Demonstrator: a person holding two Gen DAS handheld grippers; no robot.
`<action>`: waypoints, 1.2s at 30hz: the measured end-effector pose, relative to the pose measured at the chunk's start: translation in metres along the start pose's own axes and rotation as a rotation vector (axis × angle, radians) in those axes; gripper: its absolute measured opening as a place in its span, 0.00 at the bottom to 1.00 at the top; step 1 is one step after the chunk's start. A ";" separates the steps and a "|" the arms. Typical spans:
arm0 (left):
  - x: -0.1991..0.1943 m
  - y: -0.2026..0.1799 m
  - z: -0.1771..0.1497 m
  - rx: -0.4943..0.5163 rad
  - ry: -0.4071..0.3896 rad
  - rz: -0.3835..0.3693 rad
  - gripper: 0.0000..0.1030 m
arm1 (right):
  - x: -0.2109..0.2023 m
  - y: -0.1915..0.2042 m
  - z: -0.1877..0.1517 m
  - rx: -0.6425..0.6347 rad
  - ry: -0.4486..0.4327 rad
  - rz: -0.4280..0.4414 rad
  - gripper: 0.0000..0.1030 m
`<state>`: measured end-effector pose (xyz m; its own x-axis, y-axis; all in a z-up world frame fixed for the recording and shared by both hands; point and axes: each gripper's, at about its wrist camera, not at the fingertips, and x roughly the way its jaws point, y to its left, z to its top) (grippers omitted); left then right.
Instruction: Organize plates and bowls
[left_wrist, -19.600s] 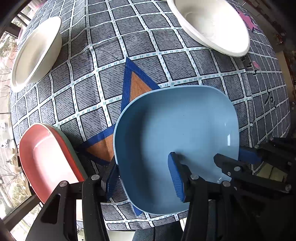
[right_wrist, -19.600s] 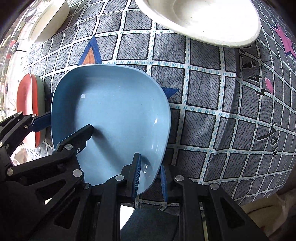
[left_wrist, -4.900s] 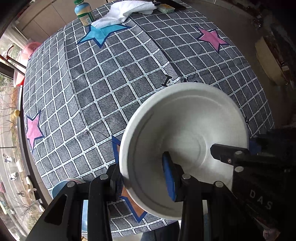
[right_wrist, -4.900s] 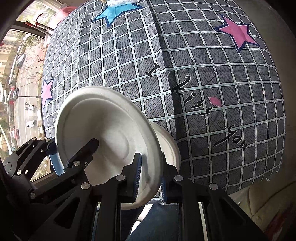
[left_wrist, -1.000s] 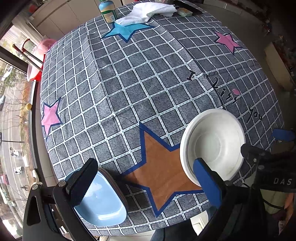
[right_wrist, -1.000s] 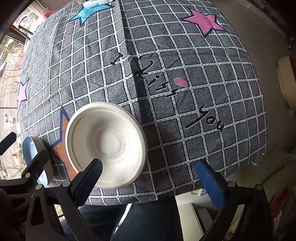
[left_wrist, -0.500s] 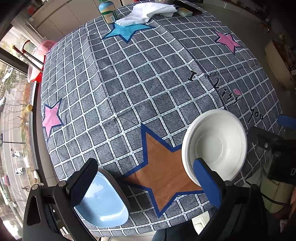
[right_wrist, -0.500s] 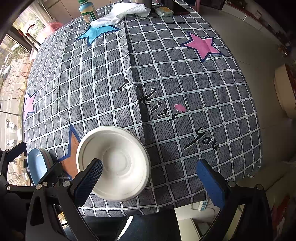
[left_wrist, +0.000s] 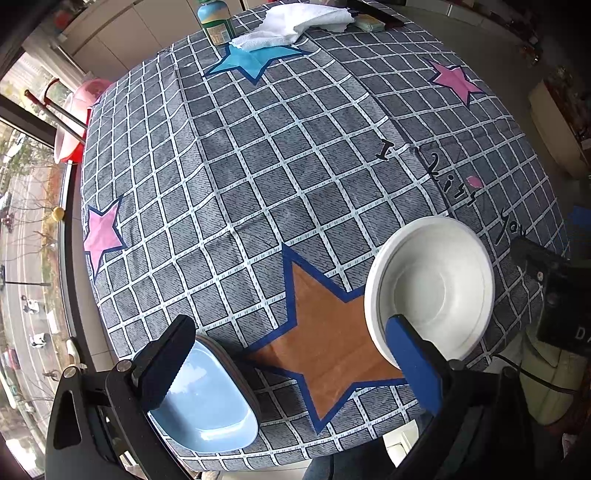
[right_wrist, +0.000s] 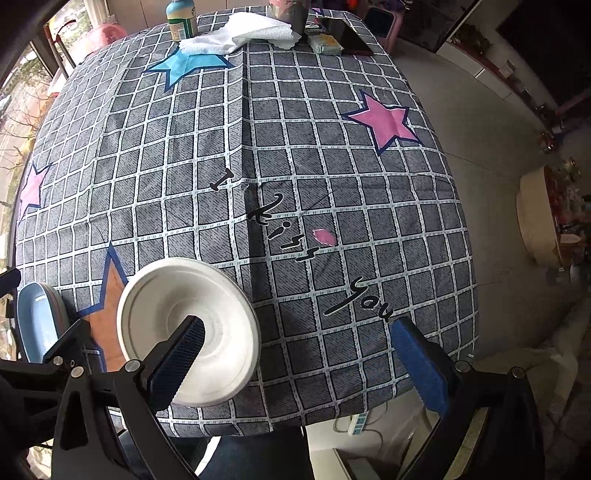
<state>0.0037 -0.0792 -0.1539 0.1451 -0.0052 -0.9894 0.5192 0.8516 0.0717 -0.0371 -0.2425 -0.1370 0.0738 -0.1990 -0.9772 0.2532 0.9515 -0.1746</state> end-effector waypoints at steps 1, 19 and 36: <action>0.000 0.000 0.000 0.000 0.000 0.000 1.00 | -0.001 -0.001 0.000 0.001 -0.004 0.004 0.99; -0.001 -0.003 0.001 0.026 -0.005 0.008 1.00 | -0.043 -0.052 0.015 0.258 -0.189 0.131 0.99; -0.004 -0.002 0.002 0.037 -0.017 0.012 1.00 | -0.055 -0.056 0.019 0.259 -0.220 0.115 0.99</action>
<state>0.0039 -0.0823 -0.1497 0.1657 -0.0047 -0.9862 0.5481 0.8318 0.0881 -0.0367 -0.2890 -0.0717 0.3146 -0.1670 -0.9344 0.4657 0.8849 -0.0014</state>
